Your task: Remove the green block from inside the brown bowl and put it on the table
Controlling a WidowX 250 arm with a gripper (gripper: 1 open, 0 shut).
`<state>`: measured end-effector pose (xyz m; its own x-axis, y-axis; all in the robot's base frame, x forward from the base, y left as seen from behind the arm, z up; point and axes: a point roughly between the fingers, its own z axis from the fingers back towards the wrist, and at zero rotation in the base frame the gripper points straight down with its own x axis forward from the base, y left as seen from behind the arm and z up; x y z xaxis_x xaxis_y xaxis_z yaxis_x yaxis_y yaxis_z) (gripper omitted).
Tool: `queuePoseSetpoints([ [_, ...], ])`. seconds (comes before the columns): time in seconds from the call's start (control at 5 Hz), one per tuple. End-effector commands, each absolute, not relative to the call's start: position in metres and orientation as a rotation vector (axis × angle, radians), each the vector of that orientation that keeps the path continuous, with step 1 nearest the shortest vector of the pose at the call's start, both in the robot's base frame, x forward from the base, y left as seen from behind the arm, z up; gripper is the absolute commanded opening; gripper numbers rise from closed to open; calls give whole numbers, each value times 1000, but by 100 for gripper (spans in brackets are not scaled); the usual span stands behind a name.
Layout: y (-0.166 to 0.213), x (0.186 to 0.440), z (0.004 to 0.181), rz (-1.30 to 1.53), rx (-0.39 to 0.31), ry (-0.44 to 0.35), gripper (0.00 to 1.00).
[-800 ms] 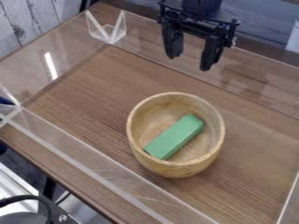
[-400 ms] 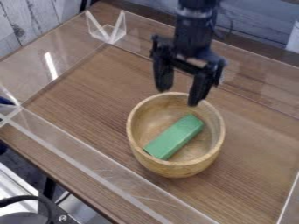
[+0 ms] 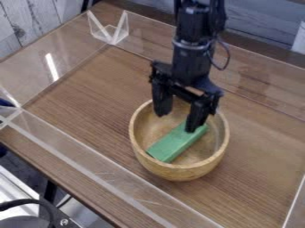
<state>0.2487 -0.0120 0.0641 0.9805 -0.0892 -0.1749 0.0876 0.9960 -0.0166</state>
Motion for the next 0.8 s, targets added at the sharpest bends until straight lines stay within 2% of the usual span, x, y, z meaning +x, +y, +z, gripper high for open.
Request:
queuePoseSetpoints([
  [0.0,-17,253,83,-145,-16,68,100],
  [0.6,-22,254,82,-199,-32,50,100],
])
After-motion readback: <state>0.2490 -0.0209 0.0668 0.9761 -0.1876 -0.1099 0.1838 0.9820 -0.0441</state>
